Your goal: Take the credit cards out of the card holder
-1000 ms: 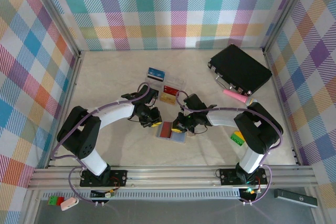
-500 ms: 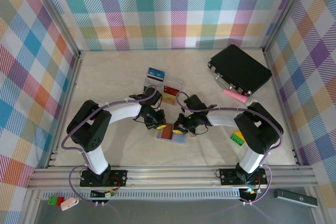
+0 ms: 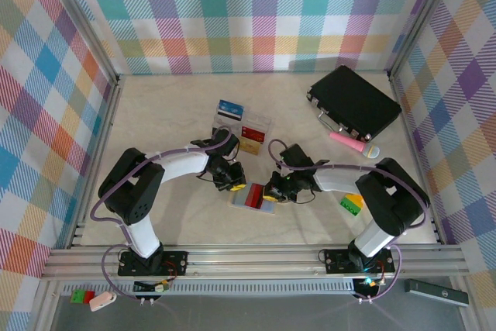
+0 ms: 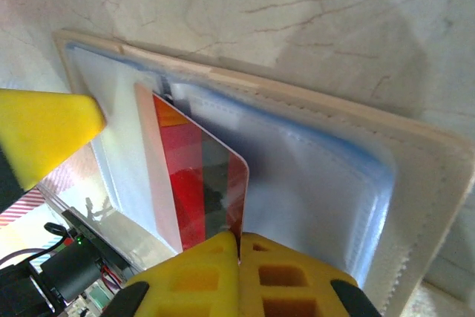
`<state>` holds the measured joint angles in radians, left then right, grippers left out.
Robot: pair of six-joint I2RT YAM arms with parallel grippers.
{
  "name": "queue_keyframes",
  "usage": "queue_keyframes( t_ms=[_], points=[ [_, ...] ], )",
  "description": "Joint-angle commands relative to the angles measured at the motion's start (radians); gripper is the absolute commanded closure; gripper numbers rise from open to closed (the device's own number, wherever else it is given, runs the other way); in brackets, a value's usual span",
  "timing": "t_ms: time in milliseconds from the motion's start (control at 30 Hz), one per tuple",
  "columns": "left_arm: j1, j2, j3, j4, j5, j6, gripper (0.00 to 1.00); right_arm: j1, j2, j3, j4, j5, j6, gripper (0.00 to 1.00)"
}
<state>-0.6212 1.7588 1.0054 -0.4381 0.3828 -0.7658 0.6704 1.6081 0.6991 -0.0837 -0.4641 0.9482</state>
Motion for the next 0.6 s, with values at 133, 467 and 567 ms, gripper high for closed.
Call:
queue_keyframes(
  t_ms=[133, 467, 567],
  points=[
    [-0.011, -0.040, 0.040, -0.072, -0.021, 0.024, 0.80, -0.005, -0.013, 0.002, -0.006, -0.014, -0.035, 0.98],
    [-0.035, -0.013, 0.029, -0.024, 0.045, 0.013, 0.86, -0.005, -0.046, -0.004, 0.090, -0.050, -0.043, 0.92],
    [-0.038, 0.007, 0.018, -0.025, 0.032, 0.006, 0.89, -0.005, -0.045, -0.013, 0.146, -0.068, -0.031, 0.87]
  ],
)
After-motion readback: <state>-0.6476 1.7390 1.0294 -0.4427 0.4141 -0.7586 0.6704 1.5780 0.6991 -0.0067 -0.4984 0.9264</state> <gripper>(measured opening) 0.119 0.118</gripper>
